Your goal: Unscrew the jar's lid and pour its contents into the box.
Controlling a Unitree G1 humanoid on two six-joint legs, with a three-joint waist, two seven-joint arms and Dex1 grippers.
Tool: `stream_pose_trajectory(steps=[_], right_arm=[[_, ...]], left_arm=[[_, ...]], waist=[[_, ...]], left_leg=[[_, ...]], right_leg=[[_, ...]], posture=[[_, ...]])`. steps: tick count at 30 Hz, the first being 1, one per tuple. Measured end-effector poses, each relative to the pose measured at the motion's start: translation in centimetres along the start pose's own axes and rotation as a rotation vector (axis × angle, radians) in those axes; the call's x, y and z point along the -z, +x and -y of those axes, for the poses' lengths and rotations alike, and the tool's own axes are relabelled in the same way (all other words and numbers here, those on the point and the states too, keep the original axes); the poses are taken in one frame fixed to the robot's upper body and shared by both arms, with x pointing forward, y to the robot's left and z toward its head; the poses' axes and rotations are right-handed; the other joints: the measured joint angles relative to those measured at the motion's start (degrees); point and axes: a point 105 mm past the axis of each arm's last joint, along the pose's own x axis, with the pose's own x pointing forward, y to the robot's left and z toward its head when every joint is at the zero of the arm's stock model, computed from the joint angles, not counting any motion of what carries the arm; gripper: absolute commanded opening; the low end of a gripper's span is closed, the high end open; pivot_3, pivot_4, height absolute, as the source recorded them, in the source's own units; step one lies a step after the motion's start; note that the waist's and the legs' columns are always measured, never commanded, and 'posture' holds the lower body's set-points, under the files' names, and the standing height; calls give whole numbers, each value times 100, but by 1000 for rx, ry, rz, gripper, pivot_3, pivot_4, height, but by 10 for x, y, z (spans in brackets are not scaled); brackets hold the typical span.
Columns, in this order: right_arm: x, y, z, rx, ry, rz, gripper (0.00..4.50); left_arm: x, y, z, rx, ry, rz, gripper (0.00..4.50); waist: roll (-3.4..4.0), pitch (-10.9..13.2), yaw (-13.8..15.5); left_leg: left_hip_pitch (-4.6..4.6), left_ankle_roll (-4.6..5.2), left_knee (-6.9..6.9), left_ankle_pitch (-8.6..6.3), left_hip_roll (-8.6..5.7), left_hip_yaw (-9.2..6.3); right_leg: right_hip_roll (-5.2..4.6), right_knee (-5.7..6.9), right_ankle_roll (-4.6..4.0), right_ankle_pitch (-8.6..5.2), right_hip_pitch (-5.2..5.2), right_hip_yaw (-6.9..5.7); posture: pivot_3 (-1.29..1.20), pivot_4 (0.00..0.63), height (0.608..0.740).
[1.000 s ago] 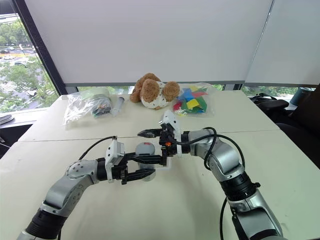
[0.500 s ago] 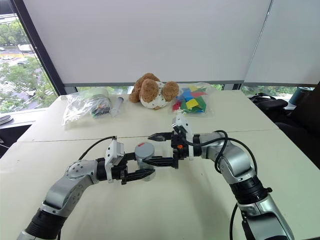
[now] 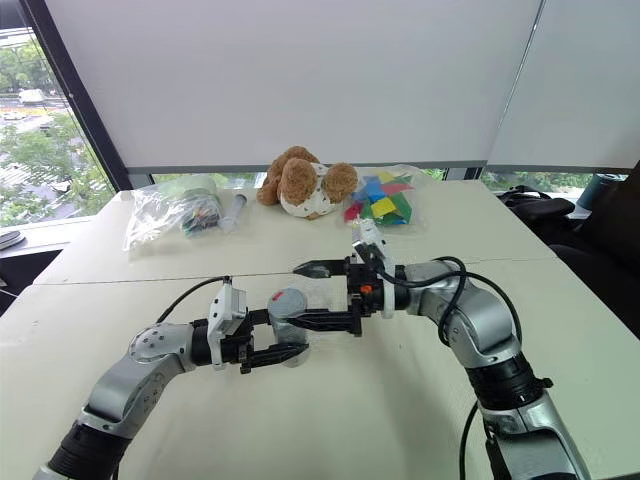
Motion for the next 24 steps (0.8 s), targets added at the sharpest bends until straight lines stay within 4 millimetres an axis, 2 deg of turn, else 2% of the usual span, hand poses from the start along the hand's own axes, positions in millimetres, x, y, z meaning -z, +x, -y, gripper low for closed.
stream_pose_trajectory(steps=[4,8,24], right_arm=[[1,13,2,-4,-7,-20,4437],[10,17,5,3,2,-61,4437],[18,14,12,17,21,-70,4437]], left_arm=[[0,0,0,2,0,1,2379],[0,0,0,3,0,2,2379],[0,1,0,-4,-2,4,2379]], waist=[[0,0,7],[0,0,11],[0,0,6]], left_leg=[[-1,0,1,0,0,1],[-2,0,1,0,-1,2],[-2,0,0,0,-1,2]], right_leg=[[-1,-1,0,0,0,0],[-3,-1,0,0,0,0],[-2,-1,0,0,0,0]], posture=[[0,150,740],[0,150,740],[0,150,740]])
